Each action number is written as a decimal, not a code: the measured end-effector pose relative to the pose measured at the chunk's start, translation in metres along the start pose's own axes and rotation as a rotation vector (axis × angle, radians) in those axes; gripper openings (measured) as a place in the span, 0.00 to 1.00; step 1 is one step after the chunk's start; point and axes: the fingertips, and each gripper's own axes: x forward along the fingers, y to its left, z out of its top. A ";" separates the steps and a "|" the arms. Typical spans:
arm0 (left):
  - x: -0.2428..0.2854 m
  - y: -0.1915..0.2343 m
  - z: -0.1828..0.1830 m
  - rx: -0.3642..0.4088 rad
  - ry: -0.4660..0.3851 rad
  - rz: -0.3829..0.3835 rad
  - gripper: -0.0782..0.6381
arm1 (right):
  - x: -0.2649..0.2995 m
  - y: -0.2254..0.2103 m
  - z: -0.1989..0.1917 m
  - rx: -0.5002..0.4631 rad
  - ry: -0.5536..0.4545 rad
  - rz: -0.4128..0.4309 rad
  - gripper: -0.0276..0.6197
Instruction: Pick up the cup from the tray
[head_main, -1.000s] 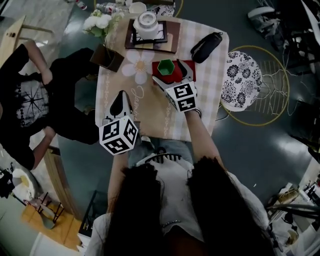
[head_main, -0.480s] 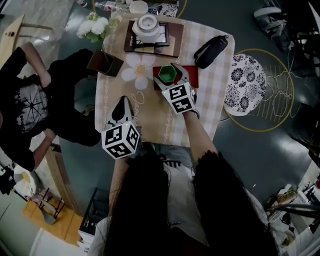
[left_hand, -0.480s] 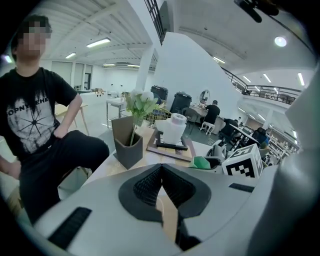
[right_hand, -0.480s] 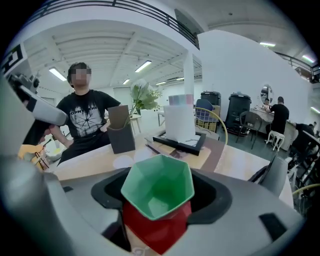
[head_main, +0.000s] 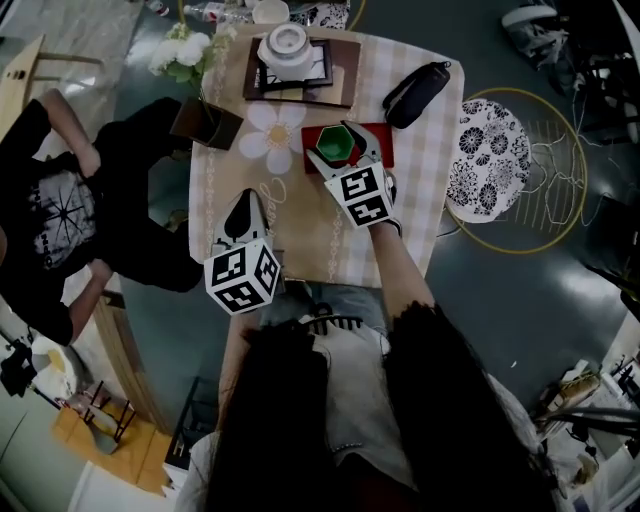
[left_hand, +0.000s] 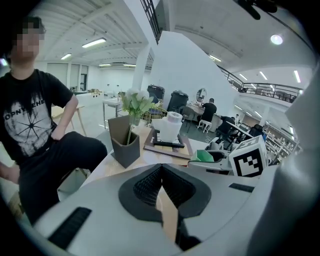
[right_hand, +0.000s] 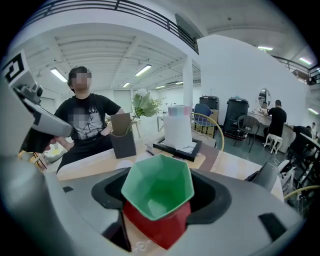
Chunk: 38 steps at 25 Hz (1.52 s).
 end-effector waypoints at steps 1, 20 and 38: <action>0.000 -0.001 0.000 0.003 -0.001 -0.004 0.12 | -0.006 -0.001 0.001 -0.003 -0.005 -0.008 0.56; -0.009 -0.055 -0.018 0.126 0.003 -0.186 0.12 | -0.113 0.005 -0.096 0.136 0.059 -0.178 0.56; -0.016 -0.049 -0.018 0.174 0.011 -0.191 0.12 | -0.121 0.008 -0.126 0.167 0.001 -0.185 0.56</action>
